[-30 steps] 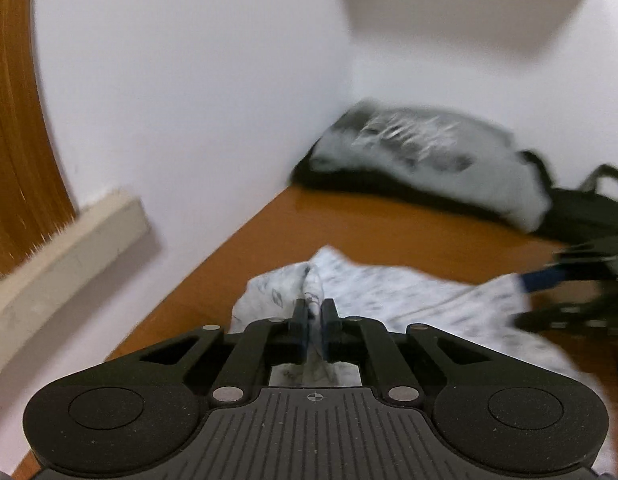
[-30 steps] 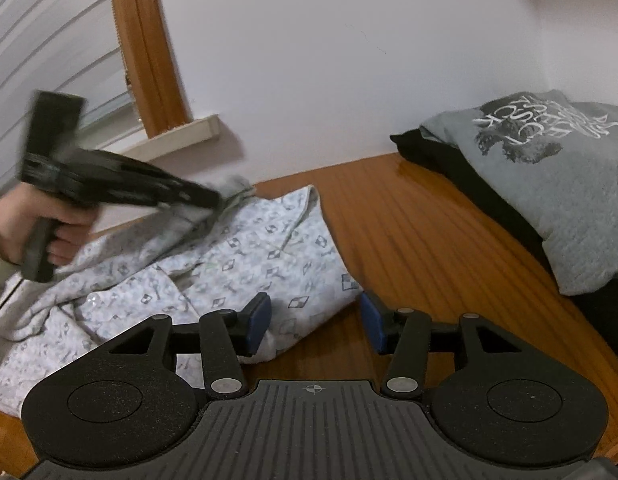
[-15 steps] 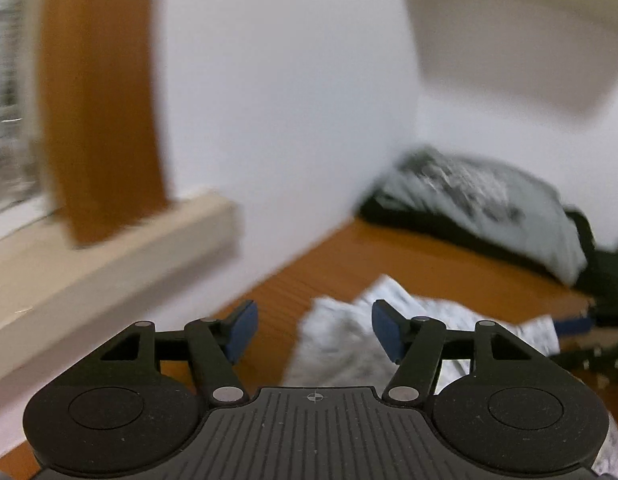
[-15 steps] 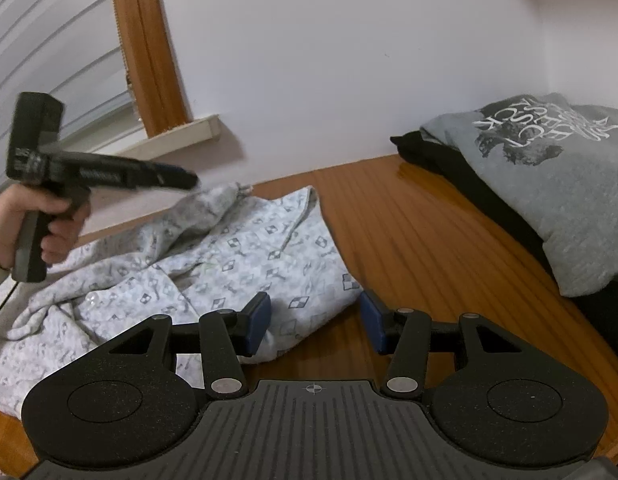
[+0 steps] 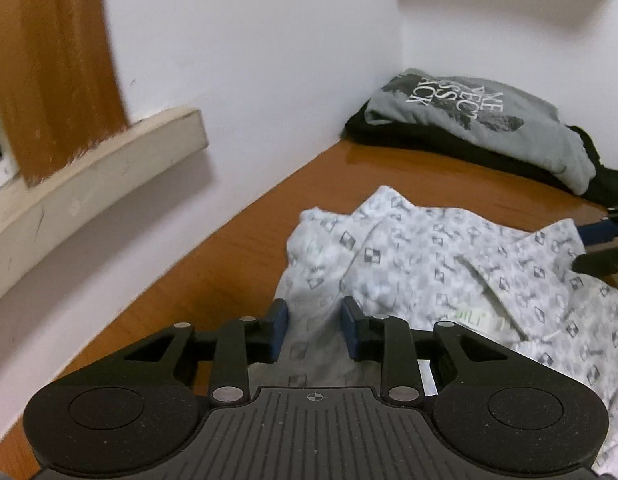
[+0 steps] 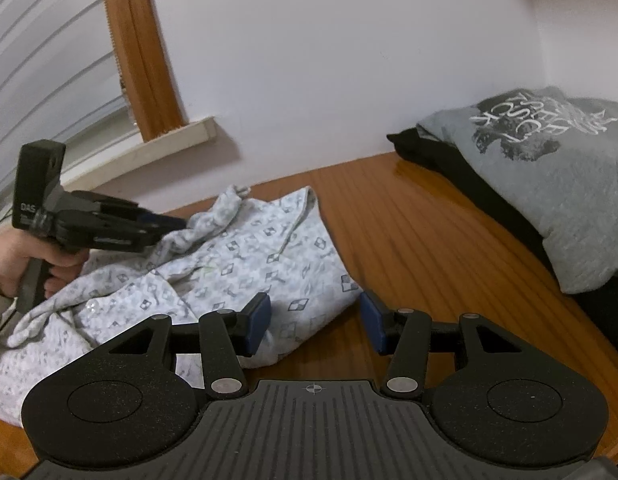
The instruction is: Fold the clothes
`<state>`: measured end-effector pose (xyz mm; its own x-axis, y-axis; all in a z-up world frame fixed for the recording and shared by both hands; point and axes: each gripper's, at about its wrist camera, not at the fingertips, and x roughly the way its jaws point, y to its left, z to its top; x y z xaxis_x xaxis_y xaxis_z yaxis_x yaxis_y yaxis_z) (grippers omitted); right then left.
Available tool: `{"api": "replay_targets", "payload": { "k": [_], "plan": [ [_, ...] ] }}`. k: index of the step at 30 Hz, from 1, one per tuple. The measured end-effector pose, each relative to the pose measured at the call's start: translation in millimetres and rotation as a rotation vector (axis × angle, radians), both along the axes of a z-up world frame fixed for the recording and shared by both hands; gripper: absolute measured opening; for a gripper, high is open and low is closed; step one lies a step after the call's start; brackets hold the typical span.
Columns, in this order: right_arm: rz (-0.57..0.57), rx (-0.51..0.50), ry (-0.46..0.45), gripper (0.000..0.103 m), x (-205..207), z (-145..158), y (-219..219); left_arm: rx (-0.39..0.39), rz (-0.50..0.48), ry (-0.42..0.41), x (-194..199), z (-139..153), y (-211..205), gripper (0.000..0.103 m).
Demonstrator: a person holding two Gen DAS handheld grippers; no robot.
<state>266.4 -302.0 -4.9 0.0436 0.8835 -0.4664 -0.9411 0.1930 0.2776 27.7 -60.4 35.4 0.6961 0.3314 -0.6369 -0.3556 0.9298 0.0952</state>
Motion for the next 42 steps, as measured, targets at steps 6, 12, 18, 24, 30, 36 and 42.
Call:
{"api": "replay_targets", "payload": {
  "k": [6,12,18,24,30,36,42],
  "plan": [
    [0.029,-0.011,0.077,0.023,1.0,0.3,7.4,-0.11,0.05,-0.073,13.4,16.9,24.6,0.051],
    [0.045,0.04,0.074,0.008,-10.5,11.5,12.9,-0.136,-0.032,-0.101,68.3,36.0,21.8,0.063],
    [0.105,0.104,0.016,0.007,-30.4,31.3,13.3,-0.192,-0.041,0.015,122.2,26.5,13.9,0.068],
    [0.13,0.087,-0.064,0.007,-44.3,31.5,16.3,-0.169,-0.046,0.078,142.1,5.7,9.2,0.031],
    [0.149,0.147,-0.04,0.006,-43.1,41.7,5.4,-0.132,-0.017,-0.046,98.8,46.7,2.8,0.008],
    [0.216,0.23,-0.072,0.006,-70.1,83.1,-13.2,-0.165,0.067,-0.287,-19.1,108.1,-11.5,0.008],
    [0.373,0.259,-0.117,0.005,-138.6,118.6,-12.4,-0.152,0.169,-0.435,-142.7,142.6,-30.7,0.008]
  ]
}}
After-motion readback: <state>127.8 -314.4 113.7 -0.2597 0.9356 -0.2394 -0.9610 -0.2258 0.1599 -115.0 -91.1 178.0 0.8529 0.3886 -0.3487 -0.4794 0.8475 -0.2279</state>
